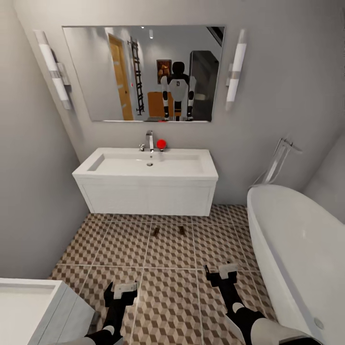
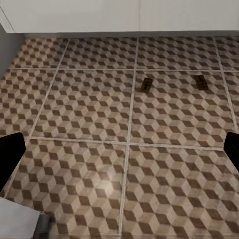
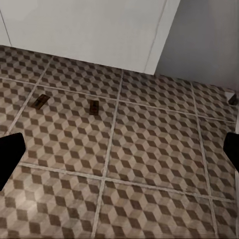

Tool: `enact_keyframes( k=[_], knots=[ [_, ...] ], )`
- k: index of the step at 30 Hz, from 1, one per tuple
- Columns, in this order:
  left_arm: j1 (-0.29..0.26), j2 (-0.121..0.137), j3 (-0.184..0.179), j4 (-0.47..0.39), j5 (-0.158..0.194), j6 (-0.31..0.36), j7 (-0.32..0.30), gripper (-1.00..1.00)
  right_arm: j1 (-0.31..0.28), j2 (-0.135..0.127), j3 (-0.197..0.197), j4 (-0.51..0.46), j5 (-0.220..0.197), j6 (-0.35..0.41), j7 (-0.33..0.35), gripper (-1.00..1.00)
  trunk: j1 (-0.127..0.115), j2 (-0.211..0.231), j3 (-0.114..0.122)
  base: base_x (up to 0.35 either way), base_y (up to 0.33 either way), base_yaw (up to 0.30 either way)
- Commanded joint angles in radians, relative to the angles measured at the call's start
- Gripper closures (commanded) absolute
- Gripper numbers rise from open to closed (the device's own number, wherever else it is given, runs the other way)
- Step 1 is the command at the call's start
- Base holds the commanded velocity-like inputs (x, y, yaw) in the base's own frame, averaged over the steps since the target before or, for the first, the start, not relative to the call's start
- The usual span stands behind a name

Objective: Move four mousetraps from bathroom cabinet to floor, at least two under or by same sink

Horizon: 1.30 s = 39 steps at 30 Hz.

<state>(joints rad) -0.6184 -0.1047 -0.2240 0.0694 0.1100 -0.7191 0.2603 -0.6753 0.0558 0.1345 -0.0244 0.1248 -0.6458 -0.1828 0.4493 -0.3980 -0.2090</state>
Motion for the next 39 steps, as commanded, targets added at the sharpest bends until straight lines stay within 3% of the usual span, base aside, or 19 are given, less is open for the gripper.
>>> enact_keyframes(
  k=[1,12,20,27,39],
  knots=[
    [0.008,0.002,-0.009,0.004,0.010,-0.006,0.000,-1.00,0.012,-0.003,0.004,0.001,0.008,-0.007,-0.010,-1.00,0.001,-0.002,0.000,0.000,0.000,0.000],
    [0.087,0.008,-0.009,0.005,0.010,-0.007,0.000,-1.00,0.108,-0.008,0.004,0.001,-0.049,-0.075,-0.010,-1.00,0.001,-0.002,0.018,0.000,0.000,0.000],
    [0.110,0.011,-0.009,0.006,0.010,-0.008,0.002,-1.00,0.149,-0.008,0.004,0.001,-0.055,-0.109,-0.010,-1.00,0.001,-0.002,0.031,0.000,0.000,0.000],
    [0.138,0.033,-0.008,0.006,0.011,-0.009,0.002,-1.00,0.186,-0.009,0.004,0.001,-0.056,-0.128,-0.010,-1.00,0.001,-0.002,0.042,0.000,0.000,0.000],
    [0.177,0.046,-0.009,0.007,0.011,-0.007,0.001,-1.00,0.196,-0.008,0.003,0.001,-0.057,-0.133,-0.011,-1.00,0.001,-0.002,0.062,0.000,0.000,0.000]
  ],
)
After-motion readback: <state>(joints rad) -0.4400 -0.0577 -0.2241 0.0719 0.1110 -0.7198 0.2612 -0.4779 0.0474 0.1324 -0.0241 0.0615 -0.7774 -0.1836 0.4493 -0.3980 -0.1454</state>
